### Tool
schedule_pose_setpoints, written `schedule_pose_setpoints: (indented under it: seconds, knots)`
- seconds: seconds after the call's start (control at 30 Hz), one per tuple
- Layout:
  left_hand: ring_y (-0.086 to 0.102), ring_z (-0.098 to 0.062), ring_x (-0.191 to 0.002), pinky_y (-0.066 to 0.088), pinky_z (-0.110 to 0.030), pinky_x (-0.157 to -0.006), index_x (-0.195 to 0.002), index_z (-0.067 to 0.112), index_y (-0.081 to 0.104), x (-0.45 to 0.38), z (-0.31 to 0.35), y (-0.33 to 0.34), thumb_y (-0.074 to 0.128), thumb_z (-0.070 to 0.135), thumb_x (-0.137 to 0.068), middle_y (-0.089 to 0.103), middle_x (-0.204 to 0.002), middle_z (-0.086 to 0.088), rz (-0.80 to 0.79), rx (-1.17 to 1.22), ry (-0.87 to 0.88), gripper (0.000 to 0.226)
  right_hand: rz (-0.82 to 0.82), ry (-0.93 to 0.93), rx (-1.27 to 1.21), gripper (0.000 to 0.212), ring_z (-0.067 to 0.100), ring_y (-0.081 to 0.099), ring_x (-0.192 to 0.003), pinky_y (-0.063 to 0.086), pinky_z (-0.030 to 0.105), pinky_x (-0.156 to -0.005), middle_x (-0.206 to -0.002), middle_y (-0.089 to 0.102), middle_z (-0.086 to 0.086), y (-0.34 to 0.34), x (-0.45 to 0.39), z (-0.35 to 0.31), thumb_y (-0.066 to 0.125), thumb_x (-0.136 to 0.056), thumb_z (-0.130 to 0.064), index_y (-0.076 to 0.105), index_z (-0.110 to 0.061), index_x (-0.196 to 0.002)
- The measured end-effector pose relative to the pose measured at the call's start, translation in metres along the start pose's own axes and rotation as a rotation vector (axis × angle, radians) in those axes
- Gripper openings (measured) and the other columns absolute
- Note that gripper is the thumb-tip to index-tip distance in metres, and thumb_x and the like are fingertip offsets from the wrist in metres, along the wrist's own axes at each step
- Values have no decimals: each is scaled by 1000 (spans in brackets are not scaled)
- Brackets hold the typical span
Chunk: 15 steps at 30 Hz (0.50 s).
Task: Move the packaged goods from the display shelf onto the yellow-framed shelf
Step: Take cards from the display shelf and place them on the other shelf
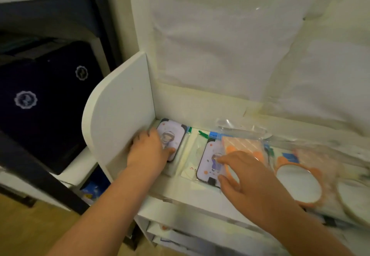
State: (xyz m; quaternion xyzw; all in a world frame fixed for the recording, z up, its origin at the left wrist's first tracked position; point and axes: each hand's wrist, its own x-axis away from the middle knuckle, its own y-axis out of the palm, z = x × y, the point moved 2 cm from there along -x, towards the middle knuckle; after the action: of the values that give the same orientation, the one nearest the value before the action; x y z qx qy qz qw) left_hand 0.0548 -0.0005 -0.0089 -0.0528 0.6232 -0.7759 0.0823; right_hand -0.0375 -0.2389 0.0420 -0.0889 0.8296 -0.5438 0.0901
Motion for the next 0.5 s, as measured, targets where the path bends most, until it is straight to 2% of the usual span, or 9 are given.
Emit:
schedule_pose_setpoints:
  seconds: [0.07, 0.13, 0.2, 0.27, 0.33, 0.43, 0.5]
  knots:
    - [52, -31, -117, 43, -37, -95, -123, 11, 48, 2, 3, -7, 70, 63, -75, 54, -125, -14, 18, 11, -3, 74, 18, -5, 9, 38, -3, 45, -119, 30, 12, -104, -127, 53, -24, 3, 2, -5, 50, -92, -46, 53, -39, -130]
    - [57, -31, -112, 45, -37, -89, -119, 11, 51, 5, 2, -15, 73, 60, -74, 57, -121, -13, -46, 69, -33, 69, 17, -5, 11, 36, -13, 36, -114, 17, -4, -92, -126, 48, -28, 4, 4, -10, 51, -94, -43, 52, -39, -130]
    - [62, -29, -98, 46, -33, -74, -112, 13, 56, 8, -5, -21, 70, 50, -83, 63, -111, -9, -151, 265, -83, 49, -15, -15, 14, 38, -15, 32, -115, 14, -8, -87, -128, 42, -31, 6, 6, -14, 51, -96, -44, 48, -42, -133]
    - [61, -23, -88, 46, -33, -69, -106, 18, 58, 15, -14, -24, 65, 38, -89, 66, -104, -4, -197, 521, -126, 26, -35, -17, -14, 39, -8, 38, -125, 17, -3, -90, -134, 45, -28, 8, 6, -19, 51, -96, -44, 47, -41, -135]
    - [63, -19, -87, 49, -33, -68, -101, 21, 58, 26, -22, -25, 63, 30, -92, 67, -101, -2, -187, 723, -163, 14, -51, -28, -27, 40, -4, 41, -127, 22, 3, -92, -134, 46, -25, 16, 2, -23, 51, -96, -45, 47, -40, -135]
    - [71, -23, -87, 60, -42, -71, -100, 22, 61, 45, -27, -32, 63, 22, -94, 73, -99, -3, -184, 1085, -256, 6, -68, -56, -18, 38, 4, 46, -121, 35, 15, -98, -127, 50, -20, 31, -10, -31, 51, -95, -41, 50, -35, -133]
    - [75, -27, -87, 62, -46, -77, -105, 18, 63, 56, -28, -42, 62, 16, -96, 77, -99, -6, -194, 1308, -307, 10, -106, -73, 44, 36, 13, 51, -117, 42, 34, -102, -123, 53, -12, 44, -24, -43, 48, -93, -38, 52, -31, -128]
